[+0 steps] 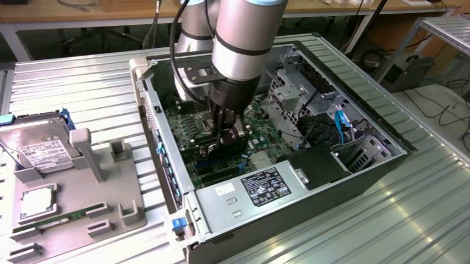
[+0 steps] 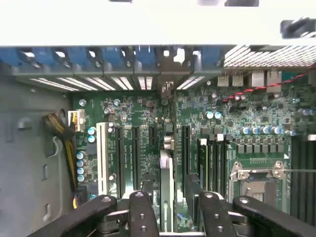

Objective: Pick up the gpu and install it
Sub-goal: 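Insert the gpu into the slot, then press down on the gpu until it lock into place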

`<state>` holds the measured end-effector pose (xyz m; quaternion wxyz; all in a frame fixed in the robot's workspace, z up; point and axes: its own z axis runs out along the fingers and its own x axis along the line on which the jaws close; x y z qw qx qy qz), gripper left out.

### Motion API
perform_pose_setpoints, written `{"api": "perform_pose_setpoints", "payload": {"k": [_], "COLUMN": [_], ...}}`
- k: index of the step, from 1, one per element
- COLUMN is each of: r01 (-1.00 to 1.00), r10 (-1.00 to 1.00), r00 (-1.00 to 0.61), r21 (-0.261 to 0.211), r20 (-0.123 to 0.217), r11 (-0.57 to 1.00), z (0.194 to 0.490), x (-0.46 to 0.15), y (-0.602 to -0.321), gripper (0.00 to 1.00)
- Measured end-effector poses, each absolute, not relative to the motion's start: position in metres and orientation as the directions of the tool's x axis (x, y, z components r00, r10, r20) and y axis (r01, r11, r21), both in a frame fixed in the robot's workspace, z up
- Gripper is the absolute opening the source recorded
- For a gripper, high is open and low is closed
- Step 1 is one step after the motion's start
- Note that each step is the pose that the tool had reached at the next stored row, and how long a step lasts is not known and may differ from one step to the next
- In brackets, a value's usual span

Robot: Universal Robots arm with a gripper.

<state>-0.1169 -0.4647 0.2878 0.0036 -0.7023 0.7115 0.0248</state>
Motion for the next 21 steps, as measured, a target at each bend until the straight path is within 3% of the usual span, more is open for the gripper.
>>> {"api": "perform_pose_setpoints", "payload": {"k": [1, 2, 21], "r01": [-0.999, -0.999, -0.999], "r10": [-0.999, -0.999, -0.999], "r00": [-0.014, -0.014, -0.014], "r21": [0.03, 0.03, 0.03], "r20": [-0.038, -0.037, -0.037], "r11": [0.012, 0.013, 0.013], "z": [0.2879, 0.2879, 0.2878], "x": [-0.1173, -0.1174, -0.1178], "y": [-0.4589, -0.4577, -0.4575], "gripper": [0.19, 0.11, 0.11]}}
